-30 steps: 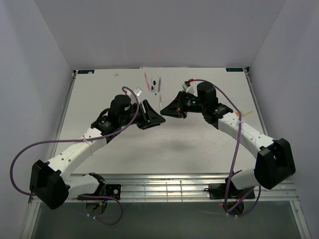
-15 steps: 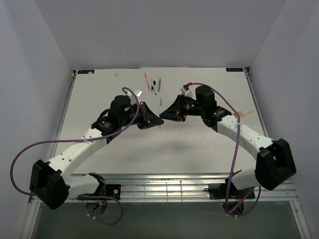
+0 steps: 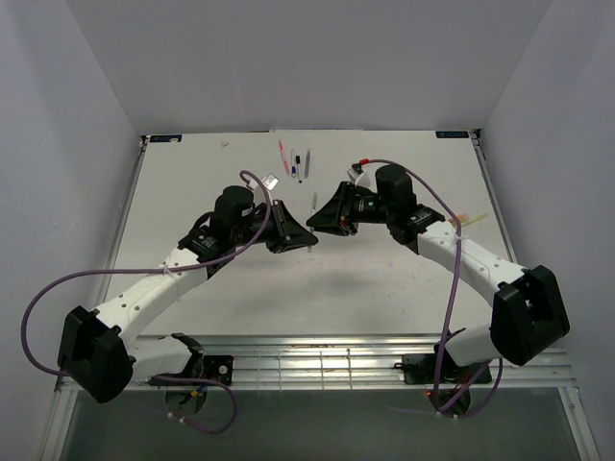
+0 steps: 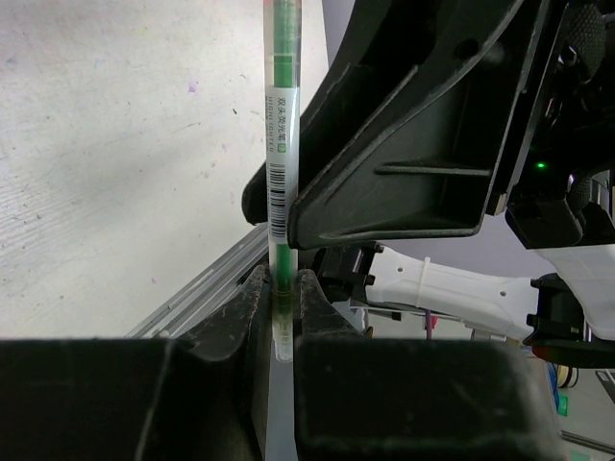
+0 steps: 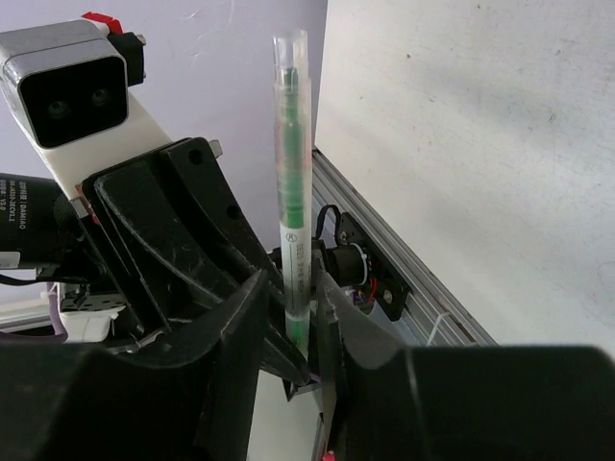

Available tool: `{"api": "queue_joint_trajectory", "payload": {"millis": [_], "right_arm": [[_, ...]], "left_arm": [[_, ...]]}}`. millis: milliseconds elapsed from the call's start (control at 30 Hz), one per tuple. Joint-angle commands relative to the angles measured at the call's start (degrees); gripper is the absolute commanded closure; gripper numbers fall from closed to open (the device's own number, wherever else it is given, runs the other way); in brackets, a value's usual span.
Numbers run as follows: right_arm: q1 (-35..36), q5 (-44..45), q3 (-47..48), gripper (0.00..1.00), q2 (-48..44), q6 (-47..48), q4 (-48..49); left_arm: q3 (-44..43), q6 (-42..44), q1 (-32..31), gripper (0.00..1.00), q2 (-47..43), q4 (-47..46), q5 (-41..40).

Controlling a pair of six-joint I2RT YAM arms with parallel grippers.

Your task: Open the pen caps

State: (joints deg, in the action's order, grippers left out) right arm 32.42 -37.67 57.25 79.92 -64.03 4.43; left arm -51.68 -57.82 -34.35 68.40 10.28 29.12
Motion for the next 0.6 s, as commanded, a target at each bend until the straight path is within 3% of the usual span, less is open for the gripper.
{"api": "queue_joint_trajectory", "payload": {"millis": [0,67,167,200,267,467,567], "right_arm": [[0.27,-0.21,2.69,0.67,1.20,2.42,0.23],[0.36,-0.47,3.04,0.67,1.55,2.42,0.41],[0.53,-0.39,3.21,0.78,2.17,2.51,0.32],[0.53,-0.39,3.04,0.89,2.26,2.51,0.32],[0.53,0.05,2.95,0.92,2.08,2.68,0.32],[0.53,1.81,2.78,0.92,0.68,2.95,-0.21],[0.53,1.90,2.86,0.92,0.68,2.95,-0.12]], "left_arm": [[0.27,0.96,-0.28,1.00,0.15,0.00,2.69],[0.09,0.87,-0.28,1.00,0.42,-0.09,2.87],[0.09,0.78,-0.28,1.00,0.50,-0.18,2.96],[0.00,0.87,-0.28,1.00,0.59,-0.18,2.96],[0.00,0.96,-0.28,0.98,0.77,-0.18,3.22],[1.05,0.52,-0.19,0.64,0.16,-0.09,3.57],[1.84,0.08,-0.28,0.57,-0.37,-0.18,3.66]]}}
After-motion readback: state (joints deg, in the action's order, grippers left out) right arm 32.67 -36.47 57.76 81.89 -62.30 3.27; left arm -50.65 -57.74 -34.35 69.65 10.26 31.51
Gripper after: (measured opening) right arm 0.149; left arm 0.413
